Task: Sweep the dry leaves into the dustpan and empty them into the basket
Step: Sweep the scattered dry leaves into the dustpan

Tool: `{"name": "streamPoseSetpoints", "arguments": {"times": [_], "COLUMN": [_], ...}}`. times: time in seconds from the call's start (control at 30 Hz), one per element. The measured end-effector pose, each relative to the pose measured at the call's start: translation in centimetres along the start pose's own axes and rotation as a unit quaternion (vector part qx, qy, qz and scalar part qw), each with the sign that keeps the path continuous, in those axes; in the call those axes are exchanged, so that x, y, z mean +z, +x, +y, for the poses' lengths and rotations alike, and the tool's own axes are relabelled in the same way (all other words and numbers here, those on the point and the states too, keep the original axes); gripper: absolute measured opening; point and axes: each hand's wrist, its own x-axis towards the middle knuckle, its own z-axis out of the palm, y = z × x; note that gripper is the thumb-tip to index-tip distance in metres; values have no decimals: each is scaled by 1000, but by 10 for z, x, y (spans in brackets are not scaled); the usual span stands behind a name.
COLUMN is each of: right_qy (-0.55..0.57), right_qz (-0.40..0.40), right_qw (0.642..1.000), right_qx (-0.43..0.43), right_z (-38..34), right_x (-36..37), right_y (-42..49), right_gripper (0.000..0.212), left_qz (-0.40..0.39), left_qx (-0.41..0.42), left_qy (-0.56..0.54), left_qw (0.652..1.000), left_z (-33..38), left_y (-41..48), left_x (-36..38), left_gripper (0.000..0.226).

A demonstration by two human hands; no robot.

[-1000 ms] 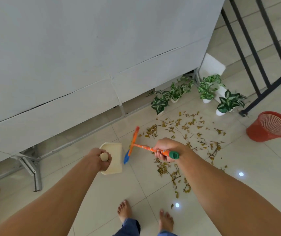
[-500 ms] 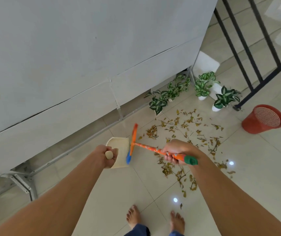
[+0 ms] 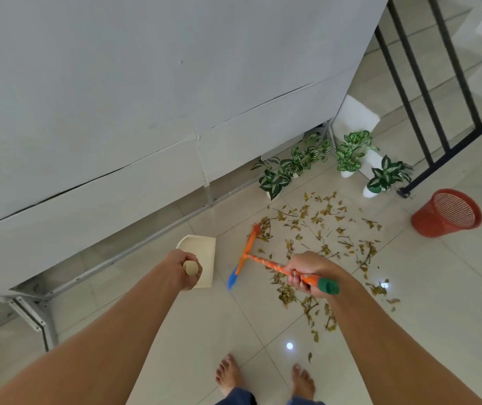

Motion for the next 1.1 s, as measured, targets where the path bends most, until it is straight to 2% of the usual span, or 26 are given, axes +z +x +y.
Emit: {"name": "streamPoseSetpoints", "arguments": {"times": [0.1,0.23,0.4,0.53,0.7,0.93,1.1], "right_qy": [-3,41,109,71,51,121,114], "right_qz": [3,-2,-22,-2,-21,-56,-61], "right_qw": [1000,998,994,997,998,991,992], "right_qx": [-17,-39,-9,17,9,-11,-8], "right_z": [-2,-14,1,27,31,27,57], "right_x": [6,17,11,-5,-21,-37,-79], "right_y": [-2,26,41,11,-11,37,22], "right_gripper": [10,12,18,16,10,14,11], "left_qz": [-2,0,5,20,27,5,6], "left_qx": [-6,-3,1,-1,2,6,6], "left_qy": [-19,-19,-23,-20,-9,-61,-66], "left_qw": [1000,1000,1000,1000,1000,998,998], "left_z": [0,-4,-6,-10,-19,-45,-72], "left_y": [0,-6,0,14,13,-11,-14], "left_x": [-3,-7,-10,-6,6,13,26], "left_gripper": [25,24,19,20,19,19,18]}}
